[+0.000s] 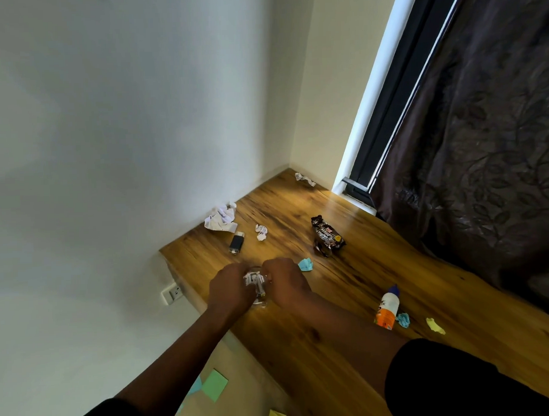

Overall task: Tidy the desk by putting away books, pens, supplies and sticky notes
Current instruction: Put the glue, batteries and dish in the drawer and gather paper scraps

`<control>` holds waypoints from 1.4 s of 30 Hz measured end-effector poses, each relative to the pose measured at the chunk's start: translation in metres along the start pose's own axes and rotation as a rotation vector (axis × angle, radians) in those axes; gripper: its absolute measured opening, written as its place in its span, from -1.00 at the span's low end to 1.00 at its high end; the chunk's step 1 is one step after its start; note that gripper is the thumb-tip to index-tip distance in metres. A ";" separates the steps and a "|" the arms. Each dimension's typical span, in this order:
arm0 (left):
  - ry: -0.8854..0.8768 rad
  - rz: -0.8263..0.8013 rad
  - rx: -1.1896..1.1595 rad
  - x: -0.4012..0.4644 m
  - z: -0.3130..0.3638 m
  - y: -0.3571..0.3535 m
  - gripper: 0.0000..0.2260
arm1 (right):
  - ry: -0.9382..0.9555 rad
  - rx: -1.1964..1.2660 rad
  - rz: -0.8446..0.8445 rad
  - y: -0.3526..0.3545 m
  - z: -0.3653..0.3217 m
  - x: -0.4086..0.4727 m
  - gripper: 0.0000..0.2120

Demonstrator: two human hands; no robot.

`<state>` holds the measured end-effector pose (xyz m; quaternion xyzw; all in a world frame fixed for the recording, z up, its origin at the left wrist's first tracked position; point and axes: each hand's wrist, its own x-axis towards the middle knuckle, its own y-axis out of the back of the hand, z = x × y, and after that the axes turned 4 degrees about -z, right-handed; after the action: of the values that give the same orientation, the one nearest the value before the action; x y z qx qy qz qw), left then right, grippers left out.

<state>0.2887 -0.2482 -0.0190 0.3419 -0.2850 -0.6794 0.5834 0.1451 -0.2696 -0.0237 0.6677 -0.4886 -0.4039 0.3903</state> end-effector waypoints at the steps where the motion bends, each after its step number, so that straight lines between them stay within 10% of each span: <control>1: -0.035 -0.017 0.050 0.002 -0.001 -0.001 -0.73 | -0.003 0.001 -0.008 0.000 0.002 0.000 -0.79; 42: -0.025 0.116 0.126 0.044 -0.043 -0.029 -0.88 | 0.053 -0.105 -0.059 -0.007 0.011 0.020 -0.78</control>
<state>0.3019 -0.2862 -0.0737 0.3523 -0.3538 -0.6293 0.5956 0.1414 -0.2888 -0.0373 0.6708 -0.4364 -0.4225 0.4255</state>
